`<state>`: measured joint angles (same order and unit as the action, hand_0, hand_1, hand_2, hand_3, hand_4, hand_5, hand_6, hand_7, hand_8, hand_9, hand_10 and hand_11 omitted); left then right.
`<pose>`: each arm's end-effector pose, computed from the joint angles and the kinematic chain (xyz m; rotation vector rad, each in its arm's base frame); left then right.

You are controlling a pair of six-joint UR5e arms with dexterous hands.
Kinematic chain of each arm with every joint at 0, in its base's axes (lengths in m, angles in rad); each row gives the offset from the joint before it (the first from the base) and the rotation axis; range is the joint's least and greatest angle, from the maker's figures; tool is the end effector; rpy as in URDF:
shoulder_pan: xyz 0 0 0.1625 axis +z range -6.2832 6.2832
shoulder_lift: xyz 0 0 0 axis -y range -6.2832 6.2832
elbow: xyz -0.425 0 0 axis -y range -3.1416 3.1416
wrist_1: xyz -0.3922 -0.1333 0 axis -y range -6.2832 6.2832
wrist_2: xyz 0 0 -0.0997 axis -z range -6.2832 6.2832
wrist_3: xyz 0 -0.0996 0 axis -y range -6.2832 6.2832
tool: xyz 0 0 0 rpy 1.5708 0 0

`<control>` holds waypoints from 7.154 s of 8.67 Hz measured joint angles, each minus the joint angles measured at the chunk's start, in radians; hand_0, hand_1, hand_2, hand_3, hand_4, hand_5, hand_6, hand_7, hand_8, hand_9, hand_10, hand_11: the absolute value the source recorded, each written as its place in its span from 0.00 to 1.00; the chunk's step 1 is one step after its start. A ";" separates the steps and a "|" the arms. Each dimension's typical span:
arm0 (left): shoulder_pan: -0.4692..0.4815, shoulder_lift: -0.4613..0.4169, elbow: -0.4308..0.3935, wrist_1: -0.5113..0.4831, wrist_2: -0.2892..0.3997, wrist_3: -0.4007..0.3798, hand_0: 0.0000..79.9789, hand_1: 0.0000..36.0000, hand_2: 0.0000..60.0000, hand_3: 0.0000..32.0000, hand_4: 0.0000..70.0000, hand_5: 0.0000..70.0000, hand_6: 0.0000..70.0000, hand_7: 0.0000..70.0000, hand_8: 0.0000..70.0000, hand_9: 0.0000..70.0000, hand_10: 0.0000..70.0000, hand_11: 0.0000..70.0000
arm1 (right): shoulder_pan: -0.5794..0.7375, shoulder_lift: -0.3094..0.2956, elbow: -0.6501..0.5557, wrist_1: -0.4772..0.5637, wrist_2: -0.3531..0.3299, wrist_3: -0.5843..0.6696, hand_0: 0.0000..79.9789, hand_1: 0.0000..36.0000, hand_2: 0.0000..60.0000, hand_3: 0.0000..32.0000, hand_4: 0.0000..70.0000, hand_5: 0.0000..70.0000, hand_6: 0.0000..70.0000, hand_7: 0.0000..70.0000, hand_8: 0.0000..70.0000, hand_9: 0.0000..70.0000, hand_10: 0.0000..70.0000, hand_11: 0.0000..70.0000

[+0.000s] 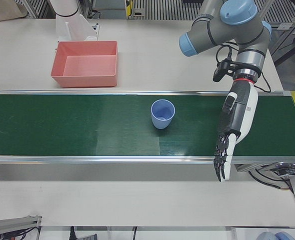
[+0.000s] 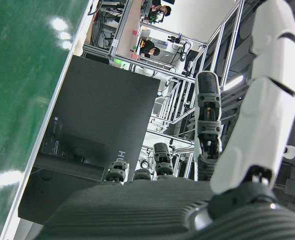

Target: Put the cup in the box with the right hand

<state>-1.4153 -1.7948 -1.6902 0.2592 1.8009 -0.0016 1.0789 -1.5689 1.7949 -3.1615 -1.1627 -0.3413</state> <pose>-0.0212 -0.5790 0.5360 -0.3904 2.0937 -1.9221 -0.0805 -0.5161 0.5785 0.2069 -2.2606 1.8509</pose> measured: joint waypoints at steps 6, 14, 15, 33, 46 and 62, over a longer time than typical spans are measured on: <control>0.000 0.000 0.000 0.000 0.000 0.000 0.00 0.00 0.00 0.00 0.00 0.00 0.00 0.00 0.00 0.00 0.00 0.00 | -0.007 0.006 -0.003 0.001 0.000 -0.003 0.63 0.27 0.00 0.00 0.61 0.04 0.08 0.28 0.00 0.03 0.07 0.11; 0.000 0.000 0.000 0.000 0.000 0.000 0.00 0.00 0.00 0.00 0.00 0.00 0.00 0.00 0.00 0.00 0.00 0.00 | -0.008 0.007 0.005 0.003 -0.003 -0.009 0.60 0.22 0.00 0.00 0.36 0.03 0.05 0.20 0.00 0.02 0.05 0.09; 0.000 0.000 0.000 0.000 0.000 0.000 0.00 0.00 0.00 0.00 0.00 0.00 0.00 0.00 0.00 0.00 0.00 0.00 | -0.008 0.007 0.005 0.003 -0.003 -0.010 0.60 0.24 0.00 0.63 0.22 0.04 0.01 0.21 0.00 0.02 0.05 0.09; 0.000 0.000 0.000 0.000 0.000 0.000 0.00 0.00 0.00 0.00 0.00 0.00 0.00 0.00 0.00 0.00 0.00 0.00 | -0.007 0.009 -0.003 0.002 -0.002 -0.007 0.60 0.20 0.00 0.00 0.50 0.03 0.07 0.27 0.00 0.03 0.06 0.10; 0.000 0.000 0.000 0.000 0.000 0.000 0.00 0.00 0.00 0.00 0.00 0.00 0.00 0.00 0.00 0.00 0.00 0.00 | -0.056 0.037 -0.023 0.117 0.041 -0.277 0.60 0.15 0.00 0.00 0.36 0.04 0.06 0.18 0.00 0.02 0.07 0.11; 0.000 0.000 0.000 0.000 0.000 0.000 0.00 0.00 0.00 0.00 0.00 0.00 0.00 0.00 0.00 0.00 0.00 0.00 | -0.130 0.052 0.000 -0.118 0.101 -0.142 0.59 0.23 0.00 0.00 0.26 0.04 0.05 0.17 0.00 0.01 0.05 0.09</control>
<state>-1.4153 -1.7951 -1.6904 0.2592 1.8009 -0.0015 0.9492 -1.5167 1.7947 -3.2800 -1.0615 -0.4836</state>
